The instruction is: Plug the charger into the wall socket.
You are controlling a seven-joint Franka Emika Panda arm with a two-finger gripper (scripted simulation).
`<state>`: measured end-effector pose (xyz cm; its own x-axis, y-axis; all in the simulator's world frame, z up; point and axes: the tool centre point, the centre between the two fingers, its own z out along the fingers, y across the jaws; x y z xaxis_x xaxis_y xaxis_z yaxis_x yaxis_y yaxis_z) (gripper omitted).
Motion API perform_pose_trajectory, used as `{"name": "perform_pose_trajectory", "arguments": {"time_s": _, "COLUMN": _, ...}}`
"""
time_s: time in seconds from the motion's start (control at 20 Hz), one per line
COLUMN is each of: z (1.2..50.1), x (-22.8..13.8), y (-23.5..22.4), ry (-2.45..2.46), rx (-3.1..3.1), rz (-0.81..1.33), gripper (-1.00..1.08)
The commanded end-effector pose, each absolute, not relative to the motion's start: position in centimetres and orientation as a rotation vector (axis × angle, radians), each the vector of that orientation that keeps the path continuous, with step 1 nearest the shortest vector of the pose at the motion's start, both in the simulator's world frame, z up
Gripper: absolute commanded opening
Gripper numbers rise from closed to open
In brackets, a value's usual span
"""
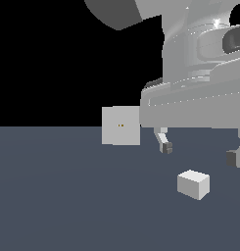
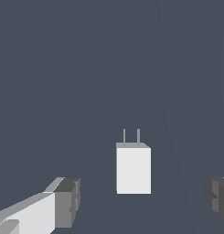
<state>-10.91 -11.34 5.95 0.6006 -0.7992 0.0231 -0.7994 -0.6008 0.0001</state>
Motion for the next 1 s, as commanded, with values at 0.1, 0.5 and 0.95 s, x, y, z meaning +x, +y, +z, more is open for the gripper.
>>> {"name": "perform_pose_trajectory", "arguments": {"time_s": 0.1, "z": 4.8, "x": -11.0, "y": -11.3, "ry": -1.399, "rx": 2.801, "rz": 0.031, "gripper": 1.00}}
{"name": "perform_pose_trajectory", "arguments": {"time_s": 0.5, "z": 1.6, "x": -11.0, "y": -11.3, "ry": -1.398, "rx": 2.802, "rz": 0.031, "gripper": 1.00}}
{"name": "perform_pose_trajectory", "arguments": {"time_s": 0.95, "z": 1.2, "x": -11.0, "y": -11.3, "ry": -1.398, "rx": 2.802, "rz": 0.031, "gripper": -1.00}}
